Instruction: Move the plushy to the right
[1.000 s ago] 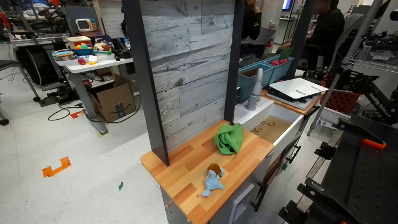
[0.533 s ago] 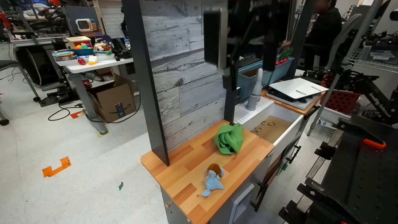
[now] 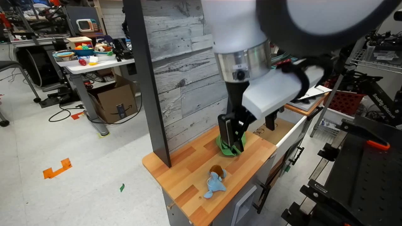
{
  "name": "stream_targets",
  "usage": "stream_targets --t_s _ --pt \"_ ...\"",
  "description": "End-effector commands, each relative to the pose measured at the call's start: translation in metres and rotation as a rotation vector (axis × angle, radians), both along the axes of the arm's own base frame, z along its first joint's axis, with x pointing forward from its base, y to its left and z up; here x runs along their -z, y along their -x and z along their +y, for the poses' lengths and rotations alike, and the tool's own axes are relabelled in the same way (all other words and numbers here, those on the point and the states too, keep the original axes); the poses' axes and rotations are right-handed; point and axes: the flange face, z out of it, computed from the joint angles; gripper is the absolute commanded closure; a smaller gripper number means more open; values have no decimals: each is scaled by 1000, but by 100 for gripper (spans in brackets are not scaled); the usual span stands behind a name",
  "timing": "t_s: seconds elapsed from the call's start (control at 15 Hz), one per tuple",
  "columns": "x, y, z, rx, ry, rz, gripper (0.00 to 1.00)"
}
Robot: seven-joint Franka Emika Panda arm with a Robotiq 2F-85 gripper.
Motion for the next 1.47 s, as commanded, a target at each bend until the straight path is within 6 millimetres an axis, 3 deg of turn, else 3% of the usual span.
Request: stream_targets --t_s 0.0,0.33,0.73,1.4 --pt "44 -24 3 15 3 -11 0" --pt "84 -51 11 70 -48 -11 0" --pt "105 -73 28 197 -185 -98 0" --pt "131 -69 31 244 -210 -103 0"
